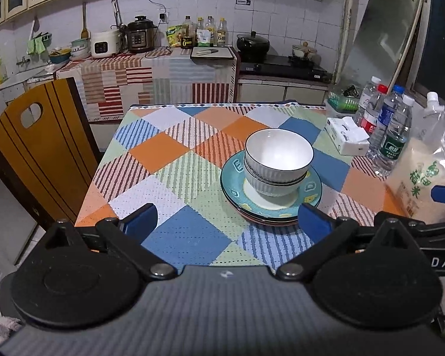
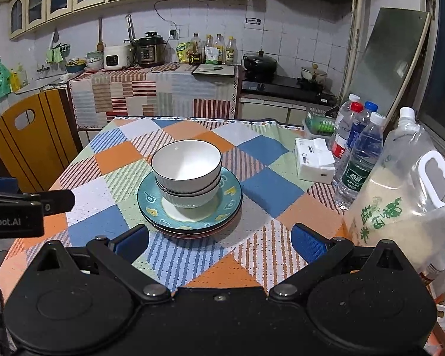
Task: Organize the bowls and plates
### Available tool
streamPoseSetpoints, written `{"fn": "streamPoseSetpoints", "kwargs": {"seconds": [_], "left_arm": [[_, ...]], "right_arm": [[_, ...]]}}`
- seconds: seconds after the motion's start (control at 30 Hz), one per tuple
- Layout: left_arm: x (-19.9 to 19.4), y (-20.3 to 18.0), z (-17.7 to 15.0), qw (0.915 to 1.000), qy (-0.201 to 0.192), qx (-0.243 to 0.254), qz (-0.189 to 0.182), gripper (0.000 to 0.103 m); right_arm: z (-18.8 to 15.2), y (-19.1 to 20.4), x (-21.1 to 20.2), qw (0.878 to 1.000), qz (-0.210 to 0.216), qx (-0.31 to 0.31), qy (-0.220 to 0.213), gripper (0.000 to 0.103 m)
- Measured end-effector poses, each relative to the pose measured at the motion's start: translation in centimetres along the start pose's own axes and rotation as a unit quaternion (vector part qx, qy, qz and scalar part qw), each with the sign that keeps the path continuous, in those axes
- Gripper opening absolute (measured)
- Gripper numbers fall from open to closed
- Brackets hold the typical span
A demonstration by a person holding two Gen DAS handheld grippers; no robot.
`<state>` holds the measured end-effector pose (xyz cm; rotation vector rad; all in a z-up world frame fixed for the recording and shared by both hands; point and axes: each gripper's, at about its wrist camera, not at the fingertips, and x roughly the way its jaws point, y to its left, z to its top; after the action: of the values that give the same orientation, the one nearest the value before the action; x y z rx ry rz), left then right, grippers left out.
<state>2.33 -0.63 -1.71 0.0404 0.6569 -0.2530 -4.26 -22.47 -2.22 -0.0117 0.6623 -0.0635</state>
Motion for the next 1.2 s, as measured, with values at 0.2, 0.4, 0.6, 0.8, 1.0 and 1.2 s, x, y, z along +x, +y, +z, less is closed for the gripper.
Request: {"fn": "streamPoseSetpoints", "kwargs": {"seconds": [0.2,0.4,0.6,0.8,1.0,1.2], "left_arm": [[-0.1,-0.3,0.1,1.0,0.001,0.004,0.006,0.103],[-0.3,-0.5,-0.2,0.9999,-0.007,0.012,0.002,0.103],[-0.3,-0.9,-0.4,0.9997,-0.015,0.018,0.001,0.103],[0.1,-0.6,-0.4,0.9999,-0.007,0.006,0.005,0.103],[0.3,0.1,-0.7,0.9997,0.0,-0.013,0.018,0.103],[0.2,0.6,-0.8,0.9995,0.002,-0.019,0.023,0.103]], "right_arm": [[-0.2,0.1,-0.2,1.0,0.005,0.001,-0.004,0.103],[-0.4,0.1,-0.1,1.0,0.007,0.004,-0.005,0.103],[-0.5,0.0,0.0,1.0,0.005,0.001,-0.005,0.103],[-0.6,-0.3,-0.1,1.0,0.003,0.006,-0.006,0.103],[-0.6,-0.6,0.0,1.0,-0.004,0.011,-0.004,0.103],[-0.8,-0.8,0.0,1.0,-0.02,0.008,-0.008,0.103]]}}
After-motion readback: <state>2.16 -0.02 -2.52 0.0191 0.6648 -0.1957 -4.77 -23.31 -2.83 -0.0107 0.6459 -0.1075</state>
